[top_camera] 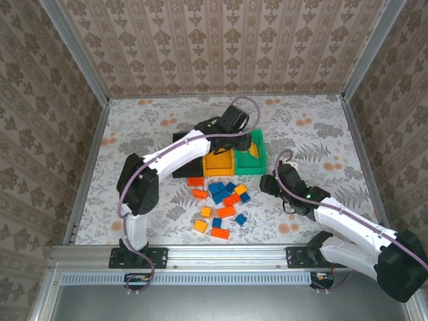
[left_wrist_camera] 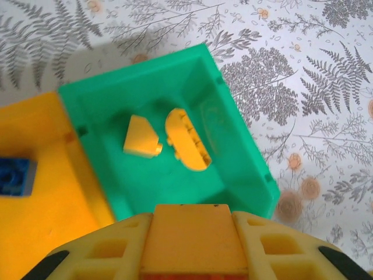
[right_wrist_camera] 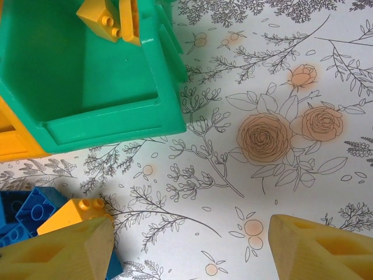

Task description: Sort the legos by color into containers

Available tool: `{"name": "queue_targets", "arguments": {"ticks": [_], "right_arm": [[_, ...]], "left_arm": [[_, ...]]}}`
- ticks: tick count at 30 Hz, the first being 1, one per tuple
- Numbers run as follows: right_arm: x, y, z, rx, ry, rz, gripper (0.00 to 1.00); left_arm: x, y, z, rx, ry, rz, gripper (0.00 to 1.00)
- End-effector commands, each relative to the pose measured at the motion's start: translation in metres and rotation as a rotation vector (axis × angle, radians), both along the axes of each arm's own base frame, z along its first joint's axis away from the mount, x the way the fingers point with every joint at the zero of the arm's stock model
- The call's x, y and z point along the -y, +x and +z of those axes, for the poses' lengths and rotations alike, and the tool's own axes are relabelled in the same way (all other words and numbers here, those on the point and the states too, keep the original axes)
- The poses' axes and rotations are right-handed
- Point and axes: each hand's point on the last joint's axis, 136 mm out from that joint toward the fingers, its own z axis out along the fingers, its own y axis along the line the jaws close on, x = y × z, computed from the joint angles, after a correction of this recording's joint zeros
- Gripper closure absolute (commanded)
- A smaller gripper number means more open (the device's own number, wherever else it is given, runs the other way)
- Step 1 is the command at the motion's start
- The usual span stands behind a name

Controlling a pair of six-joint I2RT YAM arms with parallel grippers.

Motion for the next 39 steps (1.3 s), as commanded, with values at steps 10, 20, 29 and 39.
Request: {"name": "queue_targets", "arguments": {"ticks": [10, 20, 29, 39], "right_arm": [[0.013, -0.005, -0.001, 0.017, 0.005, -0.049, 0.27], [0.015, -0.004, 0.007, 0.036, 0.017, -0.062, 0.25], [0.005, -0.004, 0.015, 0.039, 0.039, -0.002, 0.23], [-0.038, -0.009, 0.013, -0.018, 0.101, 0.211, 0.23]], "left_arm": [[0.032, 0.021, -0.037, -0.040, 0.082, -0.071, 0.75], [0.040, 0.023, -0.031, -0.033, 0.057, -0.077, 0.45], [0.031, 0.007, 0.037, 0.069, -0.061, -0.081, 0.22], [-0.055, -0.067, 0.082, 0.206, -0.130, -0.028, 0.00]]}}
